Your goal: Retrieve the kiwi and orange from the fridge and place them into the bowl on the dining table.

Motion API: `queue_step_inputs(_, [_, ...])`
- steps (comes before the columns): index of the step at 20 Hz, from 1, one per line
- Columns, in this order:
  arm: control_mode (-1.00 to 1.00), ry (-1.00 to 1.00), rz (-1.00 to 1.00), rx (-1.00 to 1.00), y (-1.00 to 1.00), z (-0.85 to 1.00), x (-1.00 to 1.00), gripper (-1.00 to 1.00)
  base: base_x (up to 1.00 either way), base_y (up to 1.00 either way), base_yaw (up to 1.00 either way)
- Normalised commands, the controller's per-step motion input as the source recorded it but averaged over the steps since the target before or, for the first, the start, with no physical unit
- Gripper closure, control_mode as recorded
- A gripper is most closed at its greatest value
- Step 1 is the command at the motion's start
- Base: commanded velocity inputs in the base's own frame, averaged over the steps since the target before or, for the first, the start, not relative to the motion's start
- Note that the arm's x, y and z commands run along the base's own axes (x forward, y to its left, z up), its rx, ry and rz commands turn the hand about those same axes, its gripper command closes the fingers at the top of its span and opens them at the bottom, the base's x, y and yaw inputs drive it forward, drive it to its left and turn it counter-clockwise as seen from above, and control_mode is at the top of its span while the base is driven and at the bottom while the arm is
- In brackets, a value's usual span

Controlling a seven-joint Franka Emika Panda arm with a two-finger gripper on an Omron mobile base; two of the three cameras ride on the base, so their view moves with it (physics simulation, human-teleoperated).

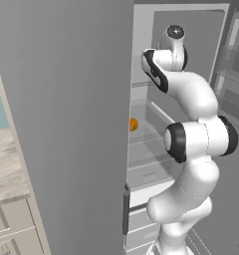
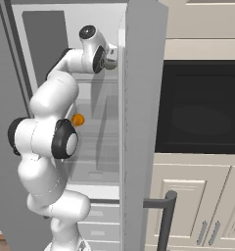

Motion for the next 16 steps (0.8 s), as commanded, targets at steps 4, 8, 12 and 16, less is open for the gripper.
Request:
queue_step_inputs(4, [-1.0, 0.04, -0.06, 0.0, 0.0, -0.71, 0.0, 1.0, 0.0, 0.0, 0.0])
queue_step_inputs(8, [-1.0, 0.08, -0.04, 0.0, 0.0, -0.42, -0.11, 1.0, 0.0, 0.0, 0.0])
queue_step_inputs(12, [-1.0, 0.0, 0.0, 0.0, 0.0, -0.08, -0.94, 1.0, 0.0, 0.0, 0.0])
queue_step_inputs(16, [-1.0, 0.0, 0.02, 0.0, 0.24, -0.47, -1.0, 1.0, 0.0, 0.0, 0.0])
